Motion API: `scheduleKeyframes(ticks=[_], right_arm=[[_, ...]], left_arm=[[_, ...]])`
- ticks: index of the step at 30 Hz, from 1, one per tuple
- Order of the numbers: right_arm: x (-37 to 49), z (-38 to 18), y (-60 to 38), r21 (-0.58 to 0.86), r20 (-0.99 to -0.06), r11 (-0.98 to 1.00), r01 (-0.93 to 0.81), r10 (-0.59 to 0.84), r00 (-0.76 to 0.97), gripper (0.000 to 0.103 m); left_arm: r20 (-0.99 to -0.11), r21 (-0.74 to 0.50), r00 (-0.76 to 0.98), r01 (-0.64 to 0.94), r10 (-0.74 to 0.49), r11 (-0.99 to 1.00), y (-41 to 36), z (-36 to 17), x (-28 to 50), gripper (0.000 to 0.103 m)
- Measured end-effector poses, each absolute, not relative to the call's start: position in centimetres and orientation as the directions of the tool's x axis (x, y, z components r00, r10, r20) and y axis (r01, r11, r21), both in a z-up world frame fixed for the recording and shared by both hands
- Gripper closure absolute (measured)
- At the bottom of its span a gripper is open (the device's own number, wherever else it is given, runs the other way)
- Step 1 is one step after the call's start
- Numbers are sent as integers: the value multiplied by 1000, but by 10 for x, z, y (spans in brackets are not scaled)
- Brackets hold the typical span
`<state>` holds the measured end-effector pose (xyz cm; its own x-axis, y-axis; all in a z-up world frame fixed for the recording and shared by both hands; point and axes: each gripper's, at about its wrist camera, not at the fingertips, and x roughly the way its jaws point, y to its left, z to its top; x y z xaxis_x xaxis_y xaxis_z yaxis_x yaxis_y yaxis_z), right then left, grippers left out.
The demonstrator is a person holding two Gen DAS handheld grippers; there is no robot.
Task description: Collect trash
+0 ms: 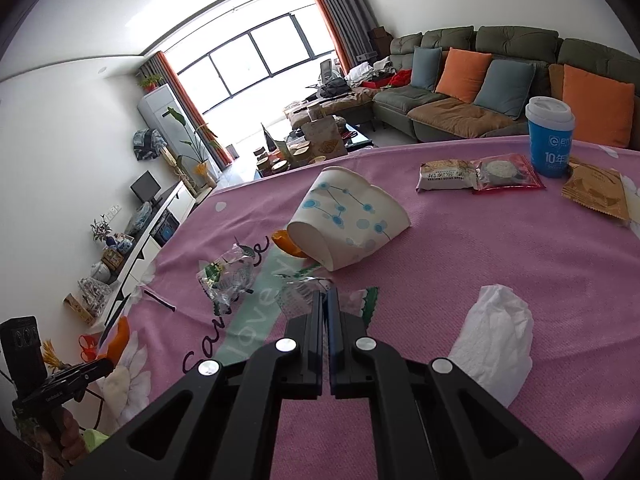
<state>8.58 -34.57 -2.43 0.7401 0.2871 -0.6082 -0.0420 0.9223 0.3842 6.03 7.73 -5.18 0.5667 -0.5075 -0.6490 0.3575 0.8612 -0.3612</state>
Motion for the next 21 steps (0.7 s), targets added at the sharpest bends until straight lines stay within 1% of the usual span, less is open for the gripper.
scheduleKeyframes(ticks=[15, 21], right_arm=[[92, -4, -258, 496, -515, 811, -311, 563, 646, 102], [103, 0, -223, 511, -502, 767, -388, 632, 590, 102]], left_arm=[[-632, -324, 619, 335, -466, 885, 92, -36, 50, 89], [-624, -317, 648, 302, -437, 899, 107, -31, 44, 89]])
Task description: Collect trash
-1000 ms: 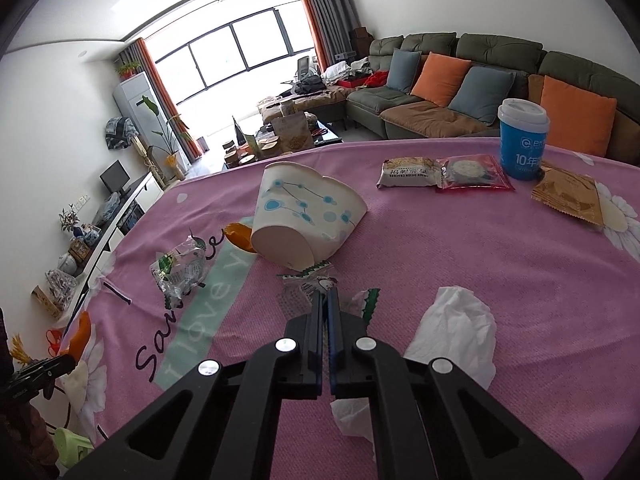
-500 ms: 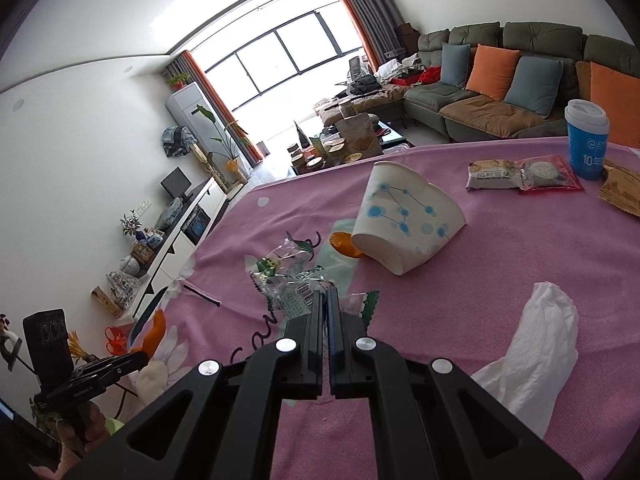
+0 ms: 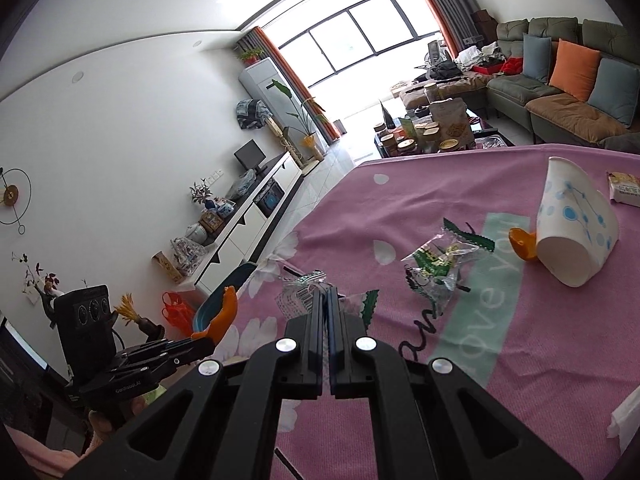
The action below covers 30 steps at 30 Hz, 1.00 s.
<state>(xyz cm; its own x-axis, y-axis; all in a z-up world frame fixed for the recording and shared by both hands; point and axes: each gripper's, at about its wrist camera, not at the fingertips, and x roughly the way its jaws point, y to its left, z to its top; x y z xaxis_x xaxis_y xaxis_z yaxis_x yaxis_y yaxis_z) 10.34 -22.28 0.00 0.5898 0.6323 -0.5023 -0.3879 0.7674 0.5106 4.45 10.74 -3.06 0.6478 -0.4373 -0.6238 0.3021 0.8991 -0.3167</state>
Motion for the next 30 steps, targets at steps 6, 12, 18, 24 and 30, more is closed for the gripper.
scheduleKeyframes(ticks=[6, 12, 18, 24, 30], right_arm=[[110, 3, -192, 510, -499, 734, -449, 677, 542, 102], [117, 4, -164, 514, -502, 702, -493, 712, 491, 102], [122, 5, -138, 513, -504, 672, -534, 739, 447, 102], [128, 7, -111, 513, -507, 642, -569, 762, 403, 102], [140, 8, -83, 509, -513, 616, -601, 778, 363, 102]], left_arm=[[-620, -311, 670, 267, -408, 912, 125, -27, 40, 89], [-616, -306, 693, 228, -375, 924, 144, -24, 36, 89], [-617, -297, 713, 181, -333, 937, 163, -22, 34, 89], [-617, -290, 731, 134, -292, 948, 182, -20, 31, 89], [-618, -287, 748, 73, -243, 955, 208, -22, 34, 89]])
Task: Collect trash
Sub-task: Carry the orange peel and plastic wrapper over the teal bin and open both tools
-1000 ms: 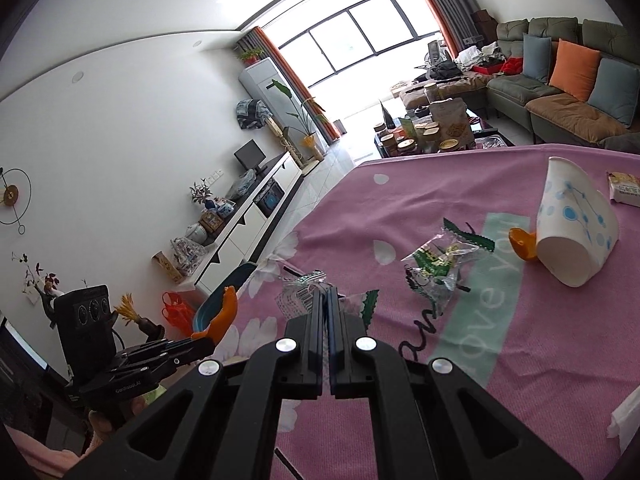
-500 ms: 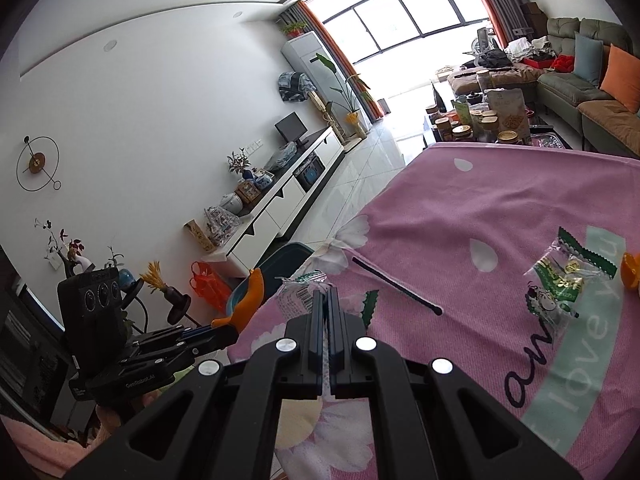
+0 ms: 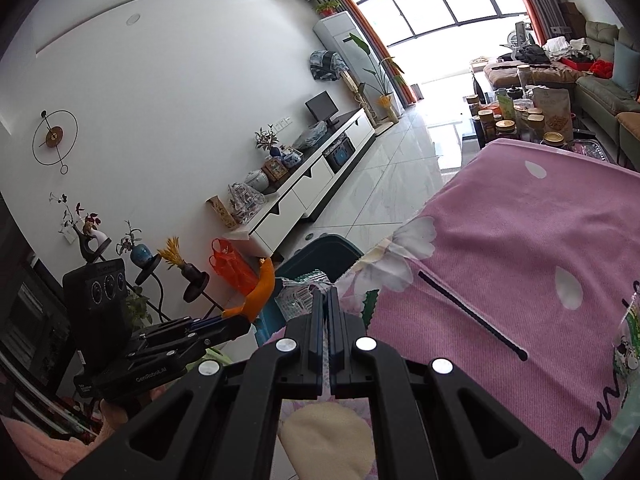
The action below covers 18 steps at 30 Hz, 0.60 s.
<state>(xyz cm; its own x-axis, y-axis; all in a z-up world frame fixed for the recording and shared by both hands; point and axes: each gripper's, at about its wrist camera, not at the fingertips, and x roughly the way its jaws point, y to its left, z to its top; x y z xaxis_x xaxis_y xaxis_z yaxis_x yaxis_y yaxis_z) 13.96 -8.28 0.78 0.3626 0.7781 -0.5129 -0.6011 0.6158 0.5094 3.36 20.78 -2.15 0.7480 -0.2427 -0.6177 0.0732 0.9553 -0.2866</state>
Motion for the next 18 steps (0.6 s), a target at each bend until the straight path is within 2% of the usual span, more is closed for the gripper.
scheduleKeyframes(ticks=[18], right_arm=[[173, 0, 10, 505, -551, 545, -669, 800, 236, 102]], left_arm=[[-664, -281, 736, -81, -132, 956, 275, -43, 51, 89]])
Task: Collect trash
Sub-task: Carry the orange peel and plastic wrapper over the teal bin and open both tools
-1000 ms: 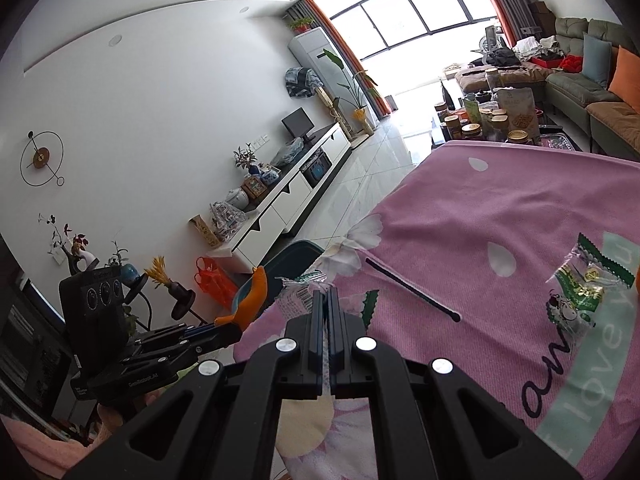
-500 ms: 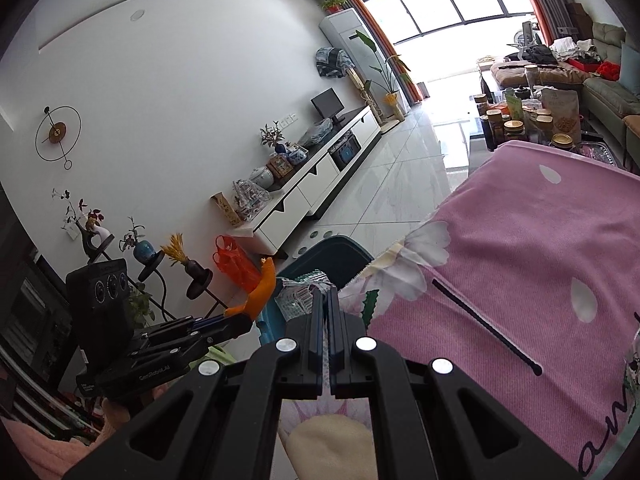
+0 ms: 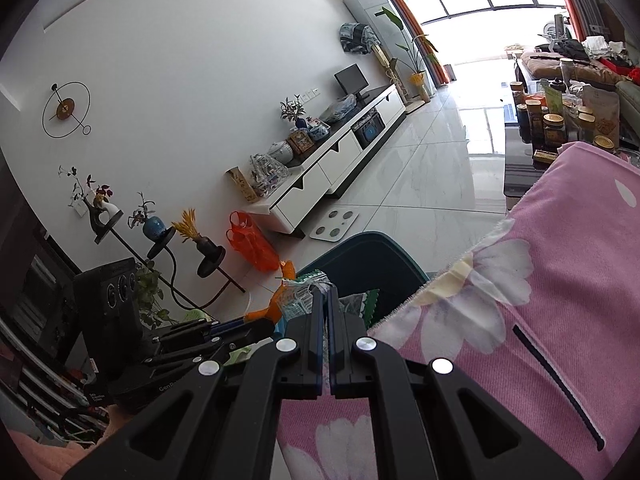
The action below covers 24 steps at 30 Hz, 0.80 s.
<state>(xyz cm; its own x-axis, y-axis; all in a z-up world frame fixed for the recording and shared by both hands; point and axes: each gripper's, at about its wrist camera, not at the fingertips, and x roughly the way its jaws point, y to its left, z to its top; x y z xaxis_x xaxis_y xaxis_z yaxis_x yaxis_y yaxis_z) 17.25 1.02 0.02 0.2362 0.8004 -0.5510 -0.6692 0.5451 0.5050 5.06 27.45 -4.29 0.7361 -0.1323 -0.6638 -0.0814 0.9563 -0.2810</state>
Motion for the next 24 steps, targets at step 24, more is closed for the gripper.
scheduleKeyframes(ticks=[24], right_arm=[[205, -38, 83, 525, -633, 574, -628, 757, 163, 102]], left_arm=[[-721, -281, 682, -125, -123, 952, 283, -75, 91, 89]])
